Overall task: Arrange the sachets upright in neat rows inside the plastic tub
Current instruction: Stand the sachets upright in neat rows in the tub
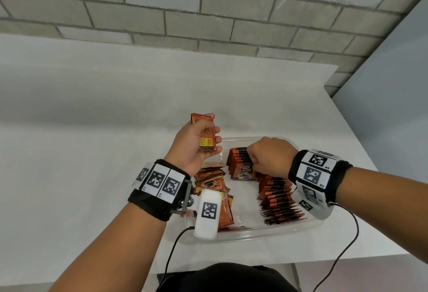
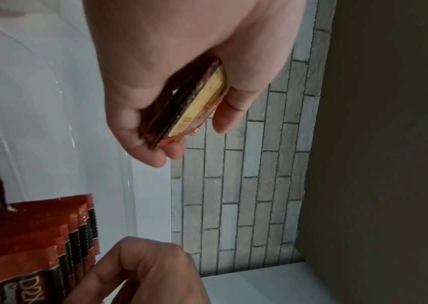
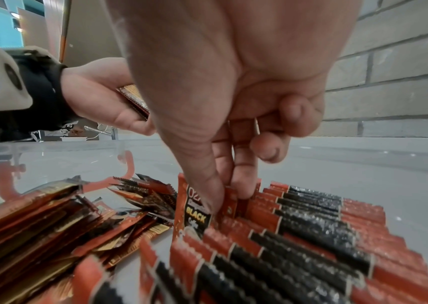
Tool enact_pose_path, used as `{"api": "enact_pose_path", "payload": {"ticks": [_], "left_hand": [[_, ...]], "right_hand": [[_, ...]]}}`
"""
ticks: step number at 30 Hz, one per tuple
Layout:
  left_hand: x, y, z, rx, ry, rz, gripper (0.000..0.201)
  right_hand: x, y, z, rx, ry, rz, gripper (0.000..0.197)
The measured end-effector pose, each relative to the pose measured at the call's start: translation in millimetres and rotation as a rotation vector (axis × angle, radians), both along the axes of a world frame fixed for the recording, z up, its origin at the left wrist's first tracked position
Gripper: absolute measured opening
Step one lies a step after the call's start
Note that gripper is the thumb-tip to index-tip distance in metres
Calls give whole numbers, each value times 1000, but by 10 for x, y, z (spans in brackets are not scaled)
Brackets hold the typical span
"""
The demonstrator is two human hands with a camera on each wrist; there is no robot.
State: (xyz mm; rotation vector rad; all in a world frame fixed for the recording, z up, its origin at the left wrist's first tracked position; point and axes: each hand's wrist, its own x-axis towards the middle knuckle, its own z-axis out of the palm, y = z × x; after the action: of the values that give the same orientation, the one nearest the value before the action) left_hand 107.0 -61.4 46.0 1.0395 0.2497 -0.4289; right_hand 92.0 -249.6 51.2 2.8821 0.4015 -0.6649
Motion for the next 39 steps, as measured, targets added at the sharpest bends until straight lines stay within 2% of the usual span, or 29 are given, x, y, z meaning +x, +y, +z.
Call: {"api": "enact_pose_path", "payload": {"ticks": [9, 15, 20, 25, 28, 31, 34, 37, 39], "left_hand": [[23, -8, -12, -3, 12, -7, 20], [47, -28, -22, -60, 22, 3, 22], [41, -59, -25, -147, 65, -3, 27], [11, -100, -25, -112, 78, -73, 14], [0, -130, -28, -47, 49, -160, 15], [-23, -172, -13, -10, -4, -251, 24], [-52, -232, 7, 14, -70, -343, 30], [-67, -286, 4, 19, -108, -392, 49], [-62, -312, -1, 11, -112, -406, 51]], "right_hand": [[15, 1, -34, -10, 13, 34, 4], [45, -53, -15, 39, -21, 23, 18], [87, -146, 88, 101, -83, -53, 19], [118, -321, 284, 306, -197, -194, 15], [61, -353, 352, 505, -222, -237, 10], [-20, -290, 404, 770, -195, -318, 20], [-69, -218, 439, 919, -115, -380, 31], [-55, -217, 432, 996, -74, -397, 27], [-38, -236, 430, 1036, -73, -412, 18]]}}
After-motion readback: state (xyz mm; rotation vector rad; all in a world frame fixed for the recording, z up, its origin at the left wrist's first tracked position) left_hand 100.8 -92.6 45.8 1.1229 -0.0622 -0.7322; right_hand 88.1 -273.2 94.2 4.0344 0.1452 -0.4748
